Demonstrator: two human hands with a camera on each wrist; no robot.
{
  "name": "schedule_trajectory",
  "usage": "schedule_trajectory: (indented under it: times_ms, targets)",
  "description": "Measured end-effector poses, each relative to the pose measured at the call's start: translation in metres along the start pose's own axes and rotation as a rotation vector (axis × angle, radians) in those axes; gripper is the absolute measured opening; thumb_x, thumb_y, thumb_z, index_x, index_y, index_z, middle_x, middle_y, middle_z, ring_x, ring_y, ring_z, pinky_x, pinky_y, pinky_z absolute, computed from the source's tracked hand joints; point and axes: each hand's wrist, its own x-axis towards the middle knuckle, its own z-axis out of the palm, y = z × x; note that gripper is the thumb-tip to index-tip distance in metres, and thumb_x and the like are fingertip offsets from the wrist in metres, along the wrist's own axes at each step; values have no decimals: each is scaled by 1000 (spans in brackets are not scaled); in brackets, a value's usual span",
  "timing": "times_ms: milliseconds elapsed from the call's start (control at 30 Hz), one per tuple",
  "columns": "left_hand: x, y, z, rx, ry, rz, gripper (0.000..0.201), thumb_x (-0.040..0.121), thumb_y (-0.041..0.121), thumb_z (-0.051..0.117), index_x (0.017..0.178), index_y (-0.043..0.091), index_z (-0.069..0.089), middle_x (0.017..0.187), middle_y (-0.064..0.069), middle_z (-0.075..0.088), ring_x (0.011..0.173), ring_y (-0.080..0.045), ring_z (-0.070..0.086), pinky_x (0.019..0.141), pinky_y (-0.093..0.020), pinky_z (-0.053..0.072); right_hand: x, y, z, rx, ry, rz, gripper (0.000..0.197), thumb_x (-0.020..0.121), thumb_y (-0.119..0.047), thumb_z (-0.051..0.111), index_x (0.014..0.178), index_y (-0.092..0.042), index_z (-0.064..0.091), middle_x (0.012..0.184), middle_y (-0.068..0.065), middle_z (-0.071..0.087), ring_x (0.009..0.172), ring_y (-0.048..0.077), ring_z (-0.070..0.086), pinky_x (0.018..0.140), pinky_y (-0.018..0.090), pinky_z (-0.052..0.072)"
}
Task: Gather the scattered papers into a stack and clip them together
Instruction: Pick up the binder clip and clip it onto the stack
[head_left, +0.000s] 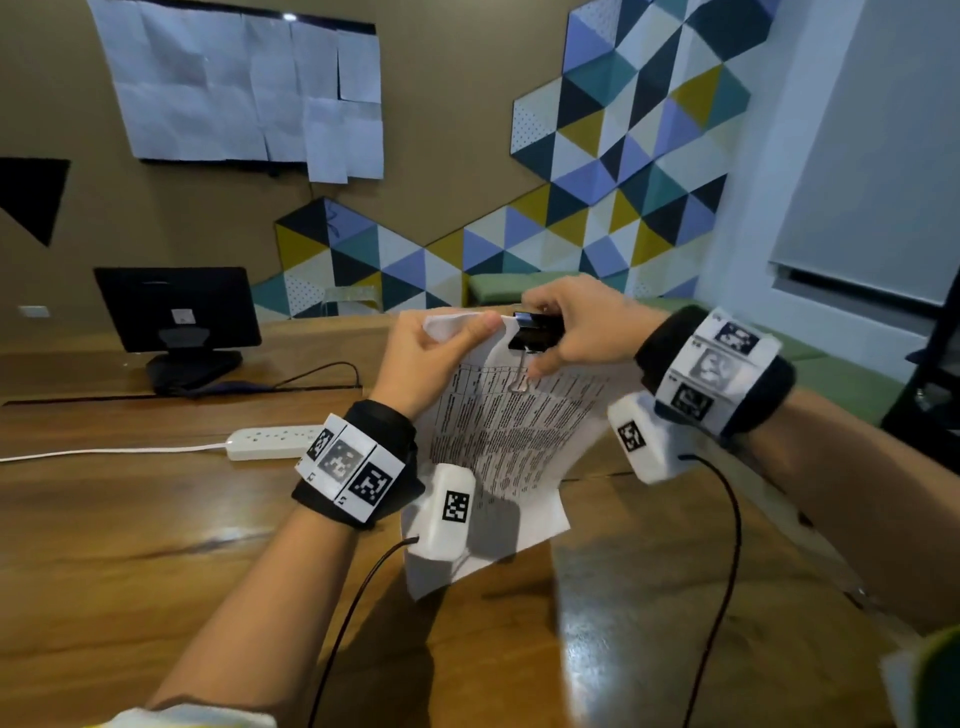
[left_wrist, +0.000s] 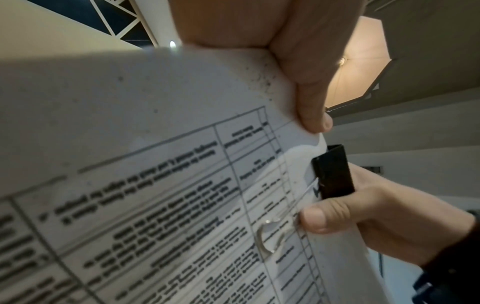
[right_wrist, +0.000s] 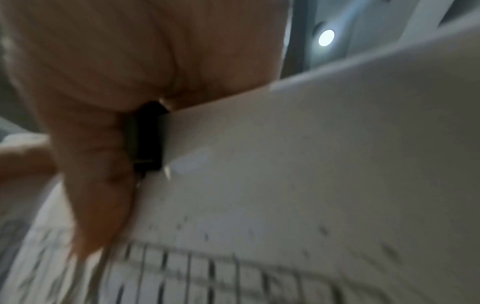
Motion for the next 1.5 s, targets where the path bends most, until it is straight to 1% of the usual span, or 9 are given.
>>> schedule_trajectory:
  times_ms: [200,400,633,767,867,1000,1167,1367,1500]
  targets:
    - [0,4,2,47,89,14,19,84,18,61,67,27,64,47,19,63,49,5,54,51,-9,41,2,-4,-7,11,71,33,44,64,-17,81,102,-9,60,90,0,54,87,15,49,76,24,36]
    - [2,1,-3,11,134,-17,18,84,16,61,67,19,65,49,11,64,52,-2,56,52,-13,43,-2,-2,2,-42,197,-158,40,64,-12,80,96,2,60,136,10,45,110,22,51,97,34,43]
    - [22,-20,2,20,65,-8,16,84,16,61,69,19,65,54,8,64,56,-8,58,52,-13,44,28,7,-4,-43,-143,-25,54,72,-6,73,109,-11,35,79,-2,51,72,17,51,59,26,39]
    - [42,-39,3,6,41,-48,9,83,14,62,77,18,68,49,14,67,51,3,60,52,-10,46,55,22,-2,-30,-243,56,53,72,-7,73,111,-19,40,101,4,56,93,23,55,79,34,45]
    - [65,-44,-1,-19,105,-97,20,84,16,62,65,19,66,46,10,63,48,1,56,53,-14,46,59,49,6,57,108,103,81,66,-25,79,132,-23,33,130,5,54,120,24,48,107,46,33]
    - [96,-54,-15,-135,191,-214,36,86,21,59,51,14,61,49,0,57,56,-19,51,58,-29,39,50,98,42,628,551,258,104,48,-56,78,135,-28,29,134,0,49,120,13,51,107,47,37]
    - [128,-54,-25,-188,152,-269,29,89,21,54,62,12,54,49,7,63,51,-8,59,54,-20,46,12,134,129,1206,107,567,116,42,-76,70,127,-1,47,129,17,57,117,25,56,107,47,39]
    - [179,-49,-28,-210,159,-448,18,86,24,59,70,15,58,72,-2,66,69,-17,63,73,-29,50,-22,118,157,1311,247,758,22,85,-29,56,91,-8,61,82,7,66,60,10,68,51,21,54]
    - [172,-103,-34,-44,193,-714,30,85,25,60,105,3,62,113,-16,64,105,-29,61,95,-40,47,-5,122,154,1230,240,890,20,95,-20,45,93,-7,60,88,9,64,72,14,65,61,22,54]
